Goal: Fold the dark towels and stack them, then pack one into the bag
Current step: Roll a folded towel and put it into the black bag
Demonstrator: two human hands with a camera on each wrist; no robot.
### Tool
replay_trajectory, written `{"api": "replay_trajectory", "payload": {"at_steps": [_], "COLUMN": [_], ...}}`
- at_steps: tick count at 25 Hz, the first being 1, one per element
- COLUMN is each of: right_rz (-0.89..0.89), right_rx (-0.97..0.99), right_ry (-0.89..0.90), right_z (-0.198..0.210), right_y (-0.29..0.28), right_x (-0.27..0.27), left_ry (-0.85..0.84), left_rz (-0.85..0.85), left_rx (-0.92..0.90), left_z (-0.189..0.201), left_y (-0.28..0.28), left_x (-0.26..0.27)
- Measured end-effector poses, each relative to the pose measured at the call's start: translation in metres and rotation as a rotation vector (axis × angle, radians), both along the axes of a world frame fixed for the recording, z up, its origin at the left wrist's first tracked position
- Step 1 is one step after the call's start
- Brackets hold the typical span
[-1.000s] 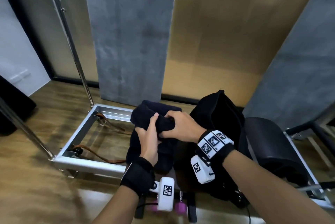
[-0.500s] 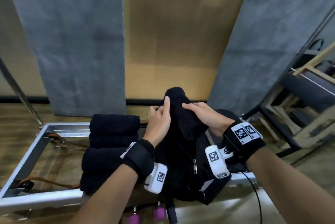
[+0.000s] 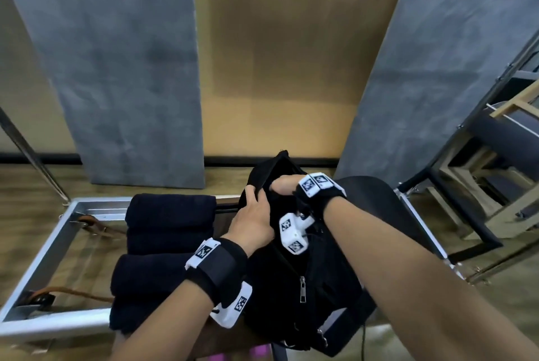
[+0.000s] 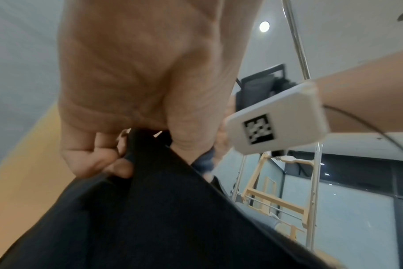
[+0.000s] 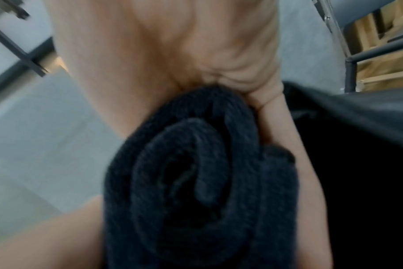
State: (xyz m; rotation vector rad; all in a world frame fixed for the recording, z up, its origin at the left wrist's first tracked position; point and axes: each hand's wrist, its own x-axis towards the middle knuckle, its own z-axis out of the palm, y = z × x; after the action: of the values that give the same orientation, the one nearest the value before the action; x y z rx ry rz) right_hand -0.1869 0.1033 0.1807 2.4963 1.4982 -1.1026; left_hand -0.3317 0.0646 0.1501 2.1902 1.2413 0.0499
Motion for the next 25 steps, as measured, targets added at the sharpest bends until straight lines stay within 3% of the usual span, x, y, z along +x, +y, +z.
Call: {"api": "replay_trajectory", "payload": {"at_steps": [5, 10, 16, 20, 25], "right_rz": [0.111, 0.223, 0.267, 0.304, 0.243], "right_rx": [-0.057, -0.109, 0.041, -0.058, -0.046], "right_ry": [-0.104, -0.110, -0.102, -0.136, -0.057], "right_z": [-0.062, -0.093, -0.103, -0.127, -0.097], "right_y": [0.031, 0.018, 0.010, 0.010, 0.008], "right_x": [0.013, 0.014, 0.021, 0.016, 0.012], "left_ry": [0.009, -0.014, -0.011, 0.001, -0.014], "left_rz": [0.022, 0.065, 0.100, 0.086, 0.083], "left_rx": [-0.040, -0.096, -0.092, -0.065, -0.027], "left_z": [0.001, -0.003, -0.011, -0.013, -0.021], "left_y": [0.009, 0.015, 0.014, 0.013, 0.013], "left_x": [-0.015, -0.023, -0.017, -0.018, -0.019]}}
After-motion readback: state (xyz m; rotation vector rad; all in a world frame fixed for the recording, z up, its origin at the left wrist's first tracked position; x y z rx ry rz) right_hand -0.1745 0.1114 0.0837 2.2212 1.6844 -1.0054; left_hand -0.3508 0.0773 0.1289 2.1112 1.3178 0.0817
